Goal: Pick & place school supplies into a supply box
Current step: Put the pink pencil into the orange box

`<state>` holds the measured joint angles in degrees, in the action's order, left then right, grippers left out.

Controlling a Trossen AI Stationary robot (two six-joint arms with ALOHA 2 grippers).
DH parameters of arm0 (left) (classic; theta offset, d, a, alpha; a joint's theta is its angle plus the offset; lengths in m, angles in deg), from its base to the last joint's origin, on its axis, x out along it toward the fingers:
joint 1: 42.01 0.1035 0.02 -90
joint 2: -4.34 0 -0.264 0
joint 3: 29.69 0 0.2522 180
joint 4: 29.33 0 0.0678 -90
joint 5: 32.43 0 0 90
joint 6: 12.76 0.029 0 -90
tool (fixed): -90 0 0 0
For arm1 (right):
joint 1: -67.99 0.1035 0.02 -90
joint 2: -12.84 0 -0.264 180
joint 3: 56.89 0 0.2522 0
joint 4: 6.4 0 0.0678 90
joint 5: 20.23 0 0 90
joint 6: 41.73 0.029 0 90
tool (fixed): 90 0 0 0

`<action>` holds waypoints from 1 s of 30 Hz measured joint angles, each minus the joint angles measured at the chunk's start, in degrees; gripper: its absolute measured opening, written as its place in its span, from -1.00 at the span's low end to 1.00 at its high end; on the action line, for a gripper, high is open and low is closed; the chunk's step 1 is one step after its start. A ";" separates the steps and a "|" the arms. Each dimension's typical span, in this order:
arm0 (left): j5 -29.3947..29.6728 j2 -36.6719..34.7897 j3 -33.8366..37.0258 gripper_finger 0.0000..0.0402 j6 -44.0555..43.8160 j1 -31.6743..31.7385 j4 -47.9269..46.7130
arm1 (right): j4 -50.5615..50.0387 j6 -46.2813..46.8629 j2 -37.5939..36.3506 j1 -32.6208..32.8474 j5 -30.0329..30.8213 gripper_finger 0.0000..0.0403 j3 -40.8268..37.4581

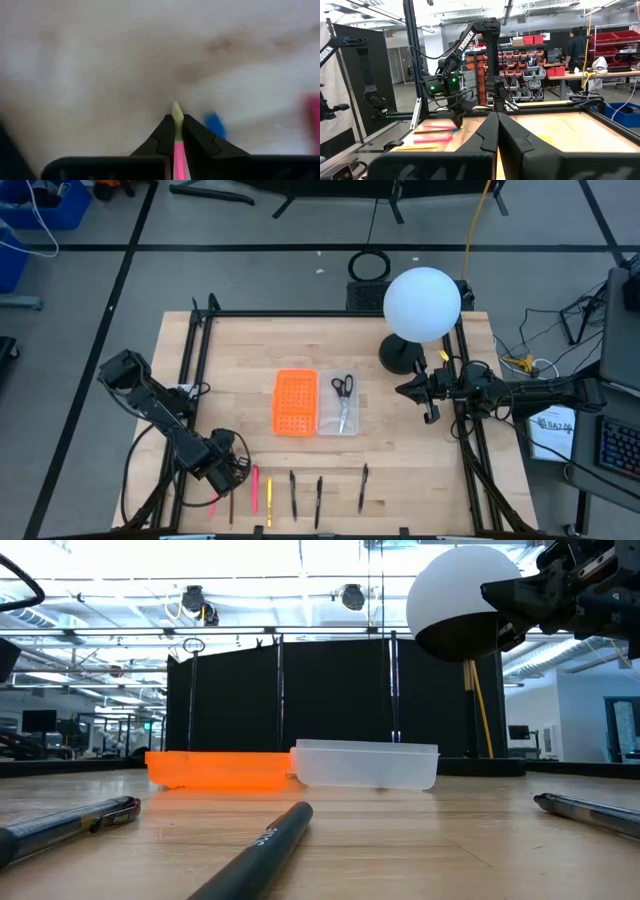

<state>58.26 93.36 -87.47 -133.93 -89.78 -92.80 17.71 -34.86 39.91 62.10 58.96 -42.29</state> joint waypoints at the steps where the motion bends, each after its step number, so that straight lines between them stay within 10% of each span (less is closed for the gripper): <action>1: 0.54 -0.76 0.19 -0.89 -0.01 -0.01 -2.12 | 0.00 -0.02 0.00 0.00 -0.01 -1.00 0.00; 12: 5.85 -12.10 -1.20 -0.89 -2.41 0.84 -9.89 | 0.01 -0.01 0.17 0.00 0.07 -1.00 0.00; 19: 22.24 -19.07 -7.22 -0.94 3.99 4.36 -9.35 | 0.07 -0.09 0.20 0.00 0.11 -1.00 0.00; 30: 27.36 -18.01 -23.10 -0.95 49.68 24.12 10.87 | 1.38 -1.75 0.20 0.00 0.26 -1.00 0.01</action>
<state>85.62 75.35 -110.57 -84.25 -65.65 -81.93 19.08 -36.60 40.11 62.10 59.22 -42.28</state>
